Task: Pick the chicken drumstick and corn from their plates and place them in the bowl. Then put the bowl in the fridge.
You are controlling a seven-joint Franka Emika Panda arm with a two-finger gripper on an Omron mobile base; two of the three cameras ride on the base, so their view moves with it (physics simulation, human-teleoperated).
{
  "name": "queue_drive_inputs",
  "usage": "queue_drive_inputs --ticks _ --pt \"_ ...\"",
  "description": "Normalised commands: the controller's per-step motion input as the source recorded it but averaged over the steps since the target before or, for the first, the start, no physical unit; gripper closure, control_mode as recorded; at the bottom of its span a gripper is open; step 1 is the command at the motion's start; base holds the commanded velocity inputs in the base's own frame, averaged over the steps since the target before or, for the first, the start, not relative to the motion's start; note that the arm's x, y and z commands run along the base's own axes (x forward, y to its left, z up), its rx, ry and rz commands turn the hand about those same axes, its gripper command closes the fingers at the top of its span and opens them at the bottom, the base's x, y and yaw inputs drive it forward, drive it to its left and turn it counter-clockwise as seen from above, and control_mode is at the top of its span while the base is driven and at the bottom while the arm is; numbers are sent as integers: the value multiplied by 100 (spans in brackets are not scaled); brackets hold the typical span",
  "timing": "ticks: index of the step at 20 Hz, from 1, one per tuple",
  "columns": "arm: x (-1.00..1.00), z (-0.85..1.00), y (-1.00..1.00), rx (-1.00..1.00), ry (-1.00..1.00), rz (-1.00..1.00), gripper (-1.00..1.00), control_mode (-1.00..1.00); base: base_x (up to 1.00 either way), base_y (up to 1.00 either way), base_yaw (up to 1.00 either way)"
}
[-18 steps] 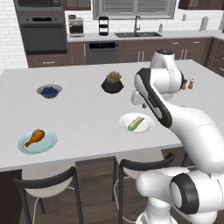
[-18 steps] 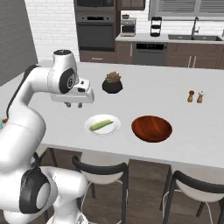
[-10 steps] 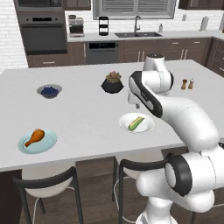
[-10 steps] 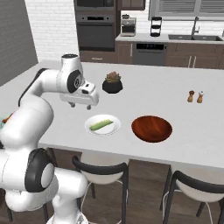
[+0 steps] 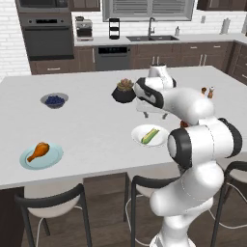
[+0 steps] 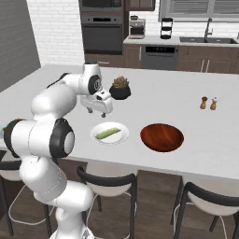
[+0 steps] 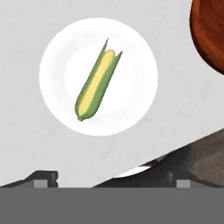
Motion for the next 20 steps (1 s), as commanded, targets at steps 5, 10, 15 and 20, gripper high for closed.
queue_drive_inputs --ticks 5,10,15,20 --pt "81 -65 -12 0 11 -19 -100 -100 0 0 0" --pt "72 -56 0 0 1 -13 -100 -100 0 0 0" --pt "35 -82 0 0 4 -11 -100 -100 0 0 0" --pt "-11 -66 -15 0 1 -9 -100 -100 0 0 0"
